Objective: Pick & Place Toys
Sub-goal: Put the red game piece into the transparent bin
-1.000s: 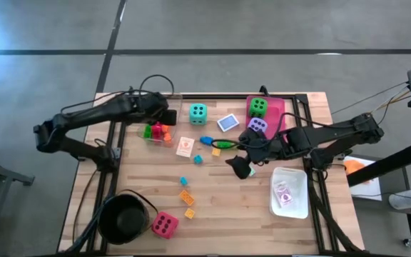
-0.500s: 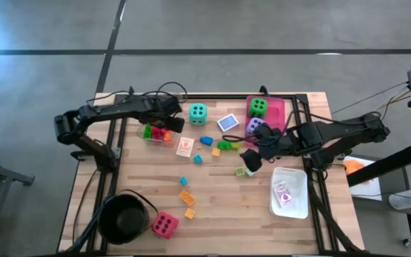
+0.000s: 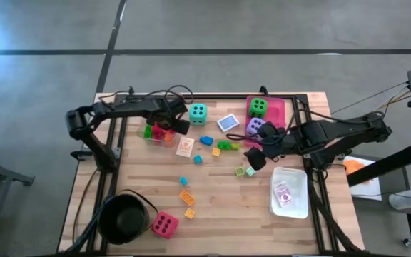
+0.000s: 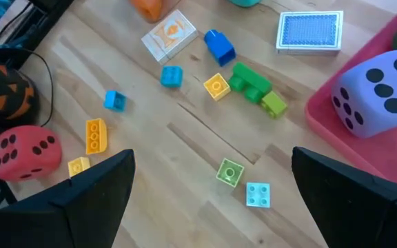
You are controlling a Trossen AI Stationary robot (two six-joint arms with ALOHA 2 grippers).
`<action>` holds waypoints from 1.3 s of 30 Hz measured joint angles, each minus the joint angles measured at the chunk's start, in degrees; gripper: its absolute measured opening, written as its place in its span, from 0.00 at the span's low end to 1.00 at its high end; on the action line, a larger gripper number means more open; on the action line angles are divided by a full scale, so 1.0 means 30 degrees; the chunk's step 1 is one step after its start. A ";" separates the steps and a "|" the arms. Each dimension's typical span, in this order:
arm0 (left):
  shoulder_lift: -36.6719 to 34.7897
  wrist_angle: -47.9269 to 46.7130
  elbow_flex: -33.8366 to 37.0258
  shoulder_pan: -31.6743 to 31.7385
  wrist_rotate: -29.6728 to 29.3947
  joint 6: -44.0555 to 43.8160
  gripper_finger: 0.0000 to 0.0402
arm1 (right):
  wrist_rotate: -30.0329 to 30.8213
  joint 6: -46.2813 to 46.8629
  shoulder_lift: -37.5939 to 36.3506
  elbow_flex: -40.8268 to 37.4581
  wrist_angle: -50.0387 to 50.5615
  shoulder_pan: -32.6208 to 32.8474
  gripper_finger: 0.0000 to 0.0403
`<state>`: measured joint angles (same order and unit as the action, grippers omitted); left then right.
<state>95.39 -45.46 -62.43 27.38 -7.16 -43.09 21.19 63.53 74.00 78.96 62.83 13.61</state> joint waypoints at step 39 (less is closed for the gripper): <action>-0.0744 -0.0637 -0.0117 0.0044 0.0829 0.0452 0.76 | -0.0058 0.0142 0.0051 -0.0041 -0.0029 0.0002 0.95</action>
<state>93.16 -47.37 -62.78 27.51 -4.67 -41.74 21.02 63.95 74.15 78.83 62.74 13.61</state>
